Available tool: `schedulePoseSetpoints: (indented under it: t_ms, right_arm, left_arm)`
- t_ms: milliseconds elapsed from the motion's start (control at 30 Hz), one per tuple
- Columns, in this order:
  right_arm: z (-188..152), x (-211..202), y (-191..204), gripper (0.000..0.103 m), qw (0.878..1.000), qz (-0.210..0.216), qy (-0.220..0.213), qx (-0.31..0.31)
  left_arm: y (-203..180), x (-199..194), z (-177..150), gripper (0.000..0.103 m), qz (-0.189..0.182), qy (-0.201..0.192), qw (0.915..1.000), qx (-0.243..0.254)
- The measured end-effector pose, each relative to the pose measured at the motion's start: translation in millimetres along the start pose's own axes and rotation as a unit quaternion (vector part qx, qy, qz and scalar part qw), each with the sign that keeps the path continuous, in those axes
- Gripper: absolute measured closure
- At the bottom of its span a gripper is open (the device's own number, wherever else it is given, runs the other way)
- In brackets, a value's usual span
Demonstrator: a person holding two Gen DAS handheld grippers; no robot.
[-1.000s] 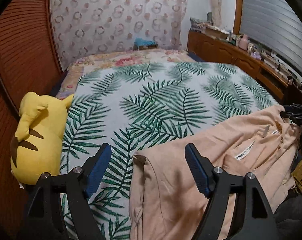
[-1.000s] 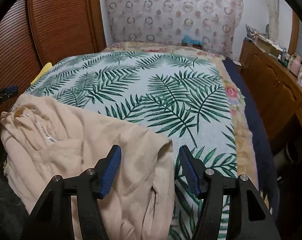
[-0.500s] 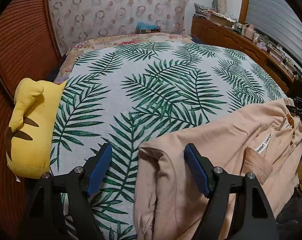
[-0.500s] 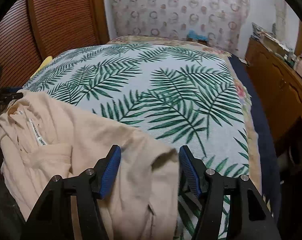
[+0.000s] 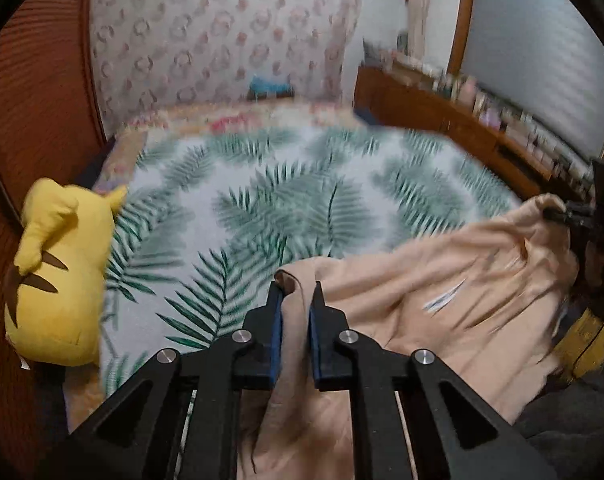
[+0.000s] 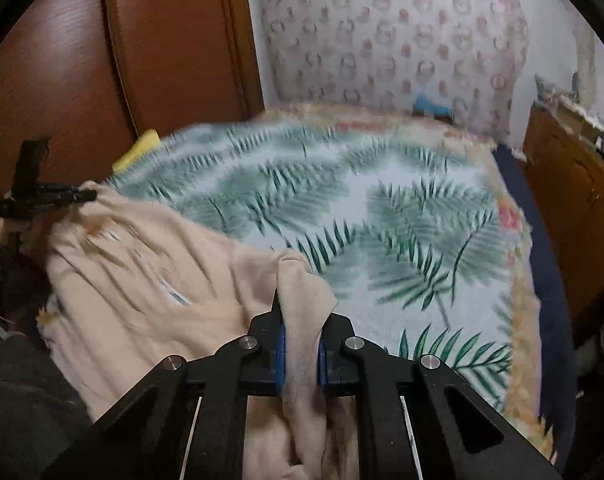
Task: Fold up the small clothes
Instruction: 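Grasp the shirt edge again with both tools, then lift the shirt high with both tools and shake it out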
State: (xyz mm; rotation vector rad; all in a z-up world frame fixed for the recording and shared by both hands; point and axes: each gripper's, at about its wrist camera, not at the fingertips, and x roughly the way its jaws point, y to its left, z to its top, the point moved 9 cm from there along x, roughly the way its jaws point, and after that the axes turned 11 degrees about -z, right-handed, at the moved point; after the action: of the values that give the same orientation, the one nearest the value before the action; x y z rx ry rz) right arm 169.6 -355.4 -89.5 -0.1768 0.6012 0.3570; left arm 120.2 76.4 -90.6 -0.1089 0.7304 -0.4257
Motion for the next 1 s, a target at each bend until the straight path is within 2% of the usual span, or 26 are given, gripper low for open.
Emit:
schedulePoseSetpoints:
  t_ms: [167, 367, 567, 633, 800, 1000]
  right_arm:
    - [38.7, -69.3, 2.2, 0.092, 0.997, 0.005, -0.073, -0.001]
    - [85.5, -144.3, 16.2, 0.093, 0.989, -0.010, -0.145, -0.036]
    - [139.7, -208.7, 17.7, 0.093, 0.979, -0.014, -0.202, -0.033]
    - [154.4, -232.5, 20.4, 0.093, 0.974, -0.020, -0.223, -0.039]
    - [193.1, -294.9, 26.6, 0.093, 0.962, -0.022, -0.268, -0.046]
    - [227.6, -348.6, 26.4, 0.093, 0.951, -0.068, -0.295, -0.063]
  left_arm:
    - [-23.7, -68.5, 45.0, 0.092, -0.007, -0.087, 0.9961, 0.015]
    - [-62.8, -146.8, 97.3, 0.092, -0.007, -0.180, 0.9817, 0.061]
    - [-86.2, -216.9, 150.4, 0.092, 0.012, -0.248, 0.9638, 0.097]
    - [-94.9, -248.4, 169.3, 0.092, 0.019, -0.275, 0.9550, 0.110]
    - [-115.1, -305.8, 201.2, 0.092, 0.026, -0.316, 0.9383, 0.137]
    - [-128.7, -361.5, 240.8, 0.092, 0.060, -0.360, 0.9158, 0.167]
